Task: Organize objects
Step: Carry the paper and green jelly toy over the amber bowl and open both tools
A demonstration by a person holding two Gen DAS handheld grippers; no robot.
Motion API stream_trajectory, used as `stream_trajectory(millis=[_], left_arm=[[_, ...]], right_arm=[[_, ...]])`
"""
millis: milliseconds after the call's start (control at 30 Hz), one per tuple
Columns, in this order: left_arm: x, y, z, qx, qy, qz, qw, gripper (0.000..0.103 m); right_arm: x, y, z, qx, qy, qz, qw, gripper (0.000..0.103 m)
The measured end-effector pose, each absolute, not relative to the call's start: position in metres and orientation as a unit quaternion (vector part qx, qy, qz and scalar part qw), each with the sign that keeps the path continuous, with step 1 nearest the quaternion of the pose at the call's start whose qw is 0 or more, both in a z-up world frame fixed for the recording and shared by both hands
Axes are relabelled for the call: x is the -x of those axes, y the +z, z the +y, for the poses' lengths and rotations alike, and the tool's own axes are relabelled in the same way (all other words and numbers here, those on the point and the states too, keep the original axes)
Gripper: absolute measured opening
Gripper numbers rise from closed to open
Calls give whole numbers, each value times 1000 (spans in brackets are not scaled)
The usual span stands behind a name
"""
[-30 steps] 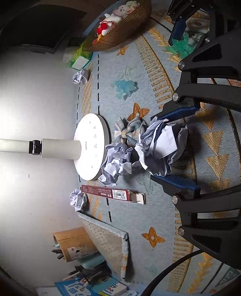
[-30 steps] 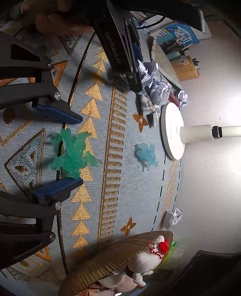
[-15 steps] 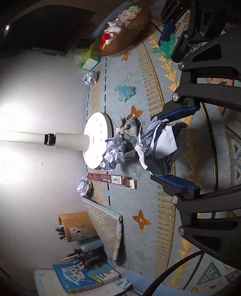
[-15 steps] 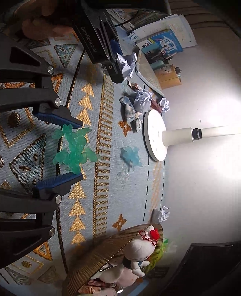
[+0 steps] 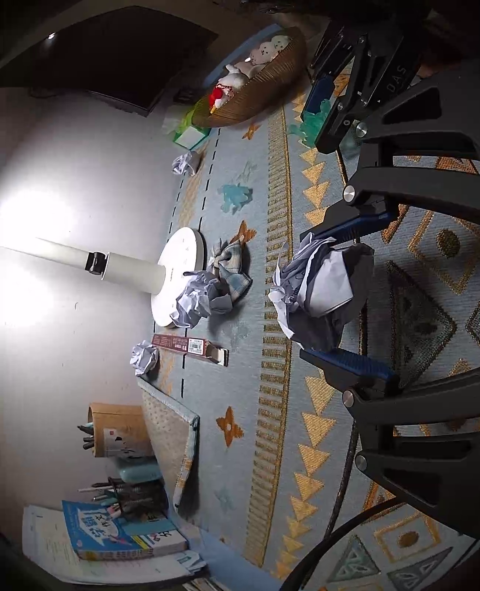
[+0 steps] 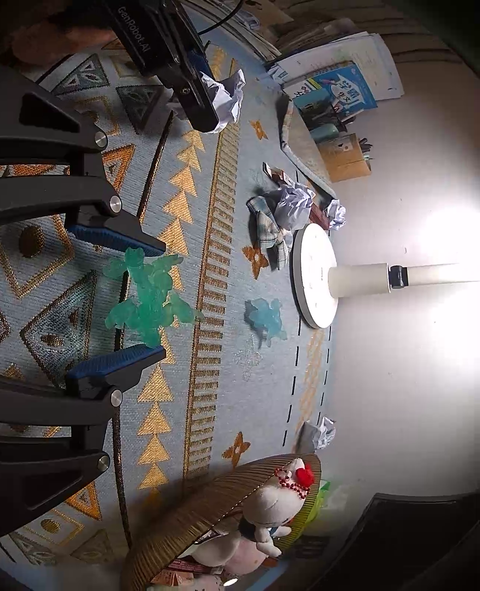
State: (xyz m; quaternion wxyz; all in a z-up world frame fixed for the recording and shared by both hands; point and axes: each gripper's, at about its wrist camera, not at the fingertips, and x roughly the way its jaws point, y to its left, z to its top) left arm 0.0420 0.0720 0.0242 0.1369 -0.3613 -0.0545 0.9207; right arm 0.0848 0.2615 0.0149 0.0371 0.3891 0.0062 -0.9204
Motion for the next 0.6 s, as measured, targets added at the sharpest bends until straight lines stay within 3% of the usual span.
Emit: stream_trajectory(millis=[367,600], left_arm=[[-47,27,104,383,911,9,153,51],[-47,80,166,347,911,13,221,51]], right_arm=[[-125,14,254,-404,-914,24,25,48],[-165,49,306,-381,-925,6,10,48]])
